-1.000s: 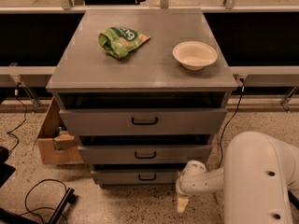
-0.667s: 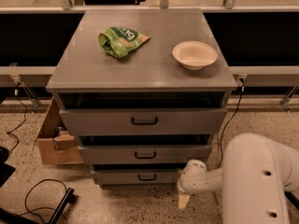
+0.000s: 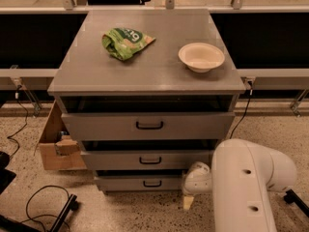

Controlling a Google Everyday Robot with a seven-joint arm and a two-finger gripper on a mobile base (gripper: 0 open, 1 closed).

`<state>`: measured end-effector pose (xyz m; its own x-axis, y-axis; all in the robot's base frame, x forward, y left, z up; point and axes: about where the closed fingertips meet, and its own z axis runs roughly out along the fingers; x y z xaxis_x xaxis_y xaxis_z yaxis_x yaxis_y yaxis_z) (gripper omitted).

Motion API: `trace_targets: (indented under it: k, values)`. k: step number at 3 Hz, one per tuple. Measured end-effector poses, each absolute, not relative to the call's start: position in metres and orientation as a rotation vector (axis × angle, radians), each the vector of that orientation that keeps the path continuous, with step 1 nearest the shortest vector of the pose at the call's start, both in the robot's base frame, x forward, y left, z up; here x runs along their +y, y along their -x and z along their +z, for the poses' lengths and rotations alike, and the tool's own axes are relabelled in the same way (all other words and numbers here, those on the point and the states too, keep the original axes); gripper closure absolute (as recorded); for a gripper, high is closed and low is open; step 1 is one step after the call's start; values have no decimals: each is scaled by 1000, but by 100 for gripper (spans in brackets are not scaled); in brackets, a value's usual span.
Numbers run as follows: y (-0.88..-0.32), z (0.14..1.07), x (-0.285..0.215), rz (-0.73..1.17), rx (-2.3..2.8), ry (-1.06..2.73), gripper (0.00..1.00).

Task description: Open bottom drawer

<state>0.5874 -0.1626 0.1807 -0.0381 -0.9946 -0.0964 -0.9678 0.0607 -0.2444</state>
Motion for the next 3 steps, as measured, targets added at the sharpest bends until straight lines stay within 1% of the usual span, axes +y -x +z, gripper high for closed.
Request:
trace_targets:
  k: [1, 2, 3]
  values:
    - [-604, 160, -158, -152, 2094, 1994, 17]
    - [-611, 160, -157, -152, 2090, 1993, 42]
    - [-605, 189, -166, -183, 2103, 1999, 64]
